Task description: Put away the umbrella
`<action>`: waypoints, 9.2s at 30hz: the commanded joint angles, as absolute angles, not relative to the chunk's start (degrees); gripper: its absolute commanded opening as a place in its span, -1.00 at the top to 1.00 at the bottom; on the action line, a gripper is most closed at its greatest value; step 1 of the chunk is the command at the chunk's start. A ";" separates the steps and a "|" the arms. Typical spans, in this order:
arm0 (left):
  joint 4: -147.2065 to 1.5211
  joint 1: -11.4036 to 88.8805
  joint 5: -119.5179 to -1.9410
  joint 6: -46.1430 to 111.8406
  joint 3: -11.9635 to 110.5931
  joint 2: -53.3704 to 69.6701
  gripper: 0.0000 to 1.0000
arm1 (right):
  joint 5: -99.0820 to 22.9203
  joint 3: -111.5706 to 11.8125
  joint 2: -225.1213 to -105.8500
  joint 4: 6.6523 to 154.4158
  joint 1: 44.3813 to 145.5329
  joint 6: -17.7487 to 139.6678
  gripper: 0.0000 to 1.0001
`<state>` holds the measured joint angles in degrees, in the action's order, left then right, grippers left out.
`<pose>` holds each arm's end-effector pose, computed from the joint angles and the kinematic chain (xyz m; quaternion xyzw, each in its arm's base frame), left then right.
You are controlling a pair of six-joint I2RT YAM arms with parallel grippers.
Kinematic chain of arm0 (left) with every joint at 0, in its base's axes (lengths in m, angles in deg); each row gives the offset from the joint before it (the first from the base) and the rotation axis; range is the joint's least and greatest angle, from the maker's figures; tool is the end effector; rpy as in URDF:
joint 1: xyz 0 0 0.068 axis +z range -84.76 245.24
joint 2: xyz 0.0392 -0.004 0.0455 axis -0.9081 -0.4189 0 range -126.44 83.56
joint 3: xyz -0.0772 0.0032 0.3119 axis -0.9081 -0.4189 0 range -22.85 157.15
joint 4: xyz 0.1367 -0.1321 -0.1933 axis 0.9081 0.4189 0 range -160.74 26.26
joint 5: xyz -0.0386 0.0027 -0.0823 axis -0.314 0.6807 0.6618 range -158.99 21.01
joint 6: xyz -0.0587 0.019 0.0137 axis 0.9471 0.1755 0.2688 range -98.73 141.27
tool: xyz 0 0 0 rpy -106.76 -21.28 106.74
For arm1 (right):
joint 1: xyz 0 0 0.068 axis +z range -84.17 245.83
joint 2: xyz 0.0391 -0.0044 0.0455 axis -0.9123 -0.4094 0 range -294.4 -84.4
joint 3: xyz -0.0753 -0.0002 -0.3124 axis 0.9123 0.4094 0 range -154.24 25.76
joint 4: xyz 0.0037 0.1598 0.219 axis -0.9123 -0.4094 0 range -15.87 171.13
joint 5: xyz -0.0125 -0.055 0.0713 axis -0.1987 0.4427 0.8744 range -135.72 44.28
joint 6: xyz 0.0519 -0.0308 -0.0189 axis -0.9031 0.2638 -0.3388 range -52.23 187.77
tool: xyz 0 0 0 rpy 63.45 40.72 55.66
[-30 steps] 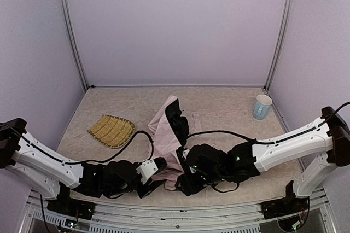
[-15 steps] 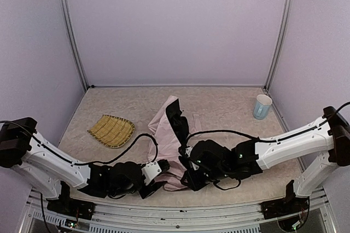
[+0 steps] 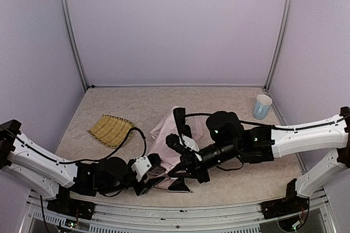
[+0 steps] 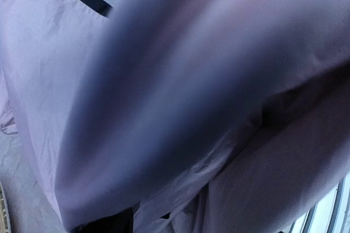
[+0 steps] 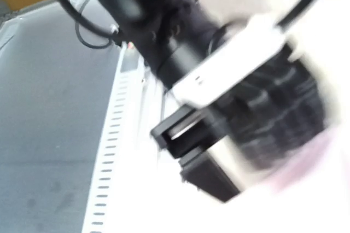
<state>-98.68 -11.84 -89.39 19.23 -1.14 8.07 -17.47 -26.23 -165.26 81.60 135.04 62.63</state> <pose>0.0721 -0.2382 0.1948 0.4585 0.7028 -0.1994 0.5060 0.0941 0.3124 0.2971 -0.5477 0.6399 0.4671 0.2690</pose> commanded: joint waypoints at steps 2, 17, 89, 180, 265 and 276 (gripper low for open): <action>-103.03 -10.44 -90.94 17.79 -2.05 7.99 -0.06 | 4.03 -28.57 -167.47 87.81 125.29 74.13 0.89; -104.35 -7.68 -85.05 17.90 -1.39 6.07 0.12 | 0.68 -36.56 -184.57 90.46 113.83 73.77 0.72; -95.99 26.60 -53.63 28.26 25.26 -21.42 1.00 | -14.07 -37.34 -190.60 87.12 109.67 42.66 1.00; -64.68 34.30 -60.53 40.54 30.70 -13.30 -0.27 | -43.36 -40.59 -190.70 55.72 106.57 42.01 0.09; -92.46 25.53 -53.96 23.14 26.66 -23.93 0.00 | -0.49 -62.34 -205.98 95.04 101.35 53.57 1.00; -97.14 29.97 -51.42 26.30 21.77 -22.32 -0.10 | 3.62 -66.33 -217.58 97.17 99.58 48.79 1.00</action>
<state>-95.36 27.98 -52.70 24.25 24.08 -23.79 0.69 -66.23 -218.09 92.70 100.22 51.48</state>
